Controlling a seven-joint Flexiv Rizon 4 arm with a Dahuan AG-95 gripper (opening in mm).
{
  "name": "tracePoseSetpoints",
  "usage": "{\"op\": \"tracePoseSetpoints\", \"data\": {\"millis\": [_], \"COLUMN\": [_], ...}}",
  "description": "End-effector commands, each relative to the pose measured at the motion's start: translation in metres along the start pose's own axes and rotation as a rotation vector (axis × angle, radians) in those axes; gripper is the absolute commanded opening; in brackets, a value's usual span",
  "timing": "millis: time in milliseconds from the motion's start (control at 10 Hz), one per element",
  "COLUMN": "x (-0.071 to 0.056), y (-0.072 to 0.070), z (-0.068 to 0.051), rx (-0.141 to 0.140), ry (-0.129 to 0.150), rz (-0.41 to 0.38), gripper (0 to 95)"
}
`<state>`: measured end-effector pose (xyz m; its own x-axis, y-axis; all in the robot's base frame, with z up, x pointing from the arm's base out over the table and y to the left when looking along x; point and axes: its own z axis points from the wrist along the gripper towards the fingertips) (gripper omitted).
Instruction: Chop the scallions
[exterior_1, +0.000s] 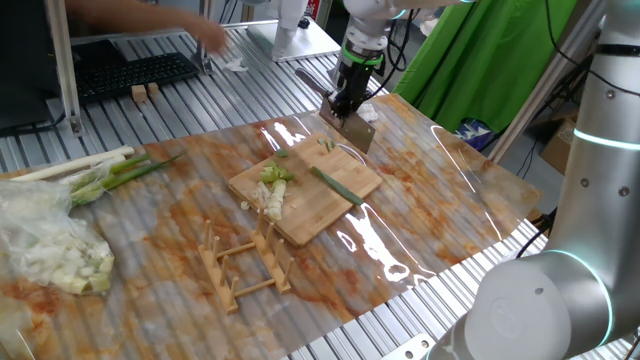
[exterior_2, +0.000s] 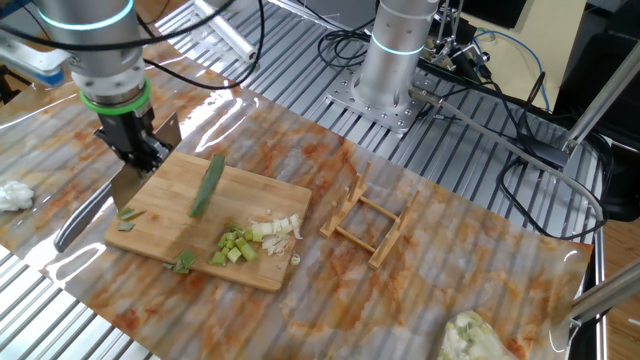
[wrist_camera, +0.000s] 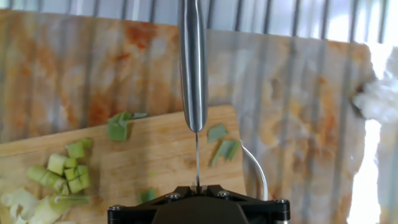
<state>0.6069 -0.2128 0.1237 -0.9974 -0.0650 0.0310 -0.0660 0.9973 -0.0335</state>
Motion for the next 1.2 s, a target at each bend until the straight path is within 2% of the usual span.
{"op": "tracePoseSetpoints", "data": {"millis": [100, 400, 600, 800, 1100, 1200], "x": [-0.001, 0.004, 0.014, 0.023, 0.038, 0.041], "y": [0.003, 0.017, 0.03, 0.04, 0.05, 0.053], "z": [0.001, -0.001, -0.002, -0.003, 0.005, 0.008], "rx": [-0.004, -0.017, -0.016, -0.016, -0.004, -0.001], "ry": [0.011, 0.015, -0.01, -0.017, -0.052, -0.051], "rz": [-0.006, -0.028, -0.043, -0.046, -0.092, -0.115], "gripper": [0.0, 0.0, 0.0, 0.0, 0.0, 0.0]}}
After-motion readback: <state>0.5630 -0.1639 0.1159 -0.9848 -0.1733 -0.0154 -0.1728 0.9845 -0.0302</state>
